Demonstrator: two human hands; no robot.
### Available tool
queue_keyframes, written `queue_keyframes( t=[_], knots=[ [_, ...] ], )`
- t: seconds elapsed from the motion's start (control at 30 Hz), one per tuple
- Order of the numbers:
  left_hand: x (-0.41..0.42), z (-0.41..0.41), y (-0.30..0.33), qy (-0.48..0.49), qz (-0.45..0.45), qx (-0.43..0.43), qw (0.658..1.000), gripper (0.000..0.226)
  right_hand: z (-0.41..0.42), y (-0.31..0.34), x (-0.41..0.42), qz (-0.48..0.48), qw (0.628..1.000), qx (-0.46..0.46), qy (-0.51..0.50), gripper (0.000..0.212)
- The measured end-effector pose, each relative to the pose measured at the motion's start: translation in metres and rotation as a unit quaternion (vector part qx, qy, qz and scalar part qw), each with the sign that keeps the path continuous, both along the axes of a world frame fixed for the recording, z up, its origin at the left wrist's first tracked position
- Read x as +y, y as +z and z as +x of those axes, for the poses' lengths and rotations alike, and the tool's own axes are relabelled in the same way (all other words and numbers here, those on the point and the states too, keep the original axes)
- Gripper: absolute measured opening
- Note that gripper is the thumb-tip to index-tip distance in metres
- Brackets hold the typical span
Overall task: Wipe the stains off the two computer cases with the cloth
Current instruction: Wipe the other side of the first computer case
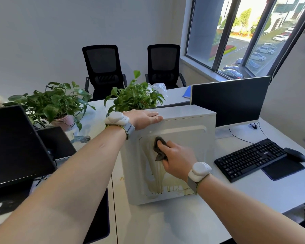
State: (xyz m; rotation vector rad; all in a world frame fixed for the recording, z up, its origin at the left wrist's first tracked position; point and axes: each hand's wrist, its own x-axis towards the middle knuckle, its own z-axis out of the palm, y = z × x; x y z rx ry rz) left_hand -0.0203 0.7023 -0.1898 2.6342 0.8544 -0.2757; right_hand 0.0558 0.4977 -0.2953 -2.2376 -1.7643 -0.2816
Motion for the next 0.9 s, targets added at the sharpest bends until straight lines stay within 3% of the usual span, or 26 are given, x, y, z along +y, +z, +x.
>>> queue_keyframes(
  t=[0.13,0.2,0.3,0.43,0.63,0.77,0.9],
  knots=[
    [0.0,0.0,-0.002,-0.012,-0.01,-0.014,1.0,0.076,-0.012,0.01,0.008,0.049,0.998,0.016,-0.026,0.058],
    [-0.001,-0.001,-0.002,-0.006,-0.003,-0.011,1.0,0.076,-0.018,0.007,0.014,0.021,1.0,0.009,-0.006,0.065],
    [0.0,-0.002,-0.002,-0.011,-0.001,-0.015,1.0,0.078,-0.036,0.006,0.019,-0.023,0.999,-0.027,0.037,0.059],
    [0.004,-0.002,-0.006,-0.008,-0.006,-0.018,1.0,0.088,-0.04,0.01,0.03,0.022,0.999,-0.025,0.009,0.062],
    [0.006,0.0,-0.008,-0.01,-0.007,-0.018,1.0,0.08,-0.038,0.02,0.022,-0.066,0.996,-0.046,0.049,0.054],
    [0.006,0.0,-0.008,-0.01,-0.006,-0.017,1.0,0.08,-0.033,0.016,0.021,-0.018,0.999,-0.05,-0.004,0.062],
    [0.005,0.0,-0.008,-0.014,0.003,-0.011,1.0,0.083,-0.026,0.004,0.008,-0.049,0.998,-0.028,-0.03,0.063]
  ],
)
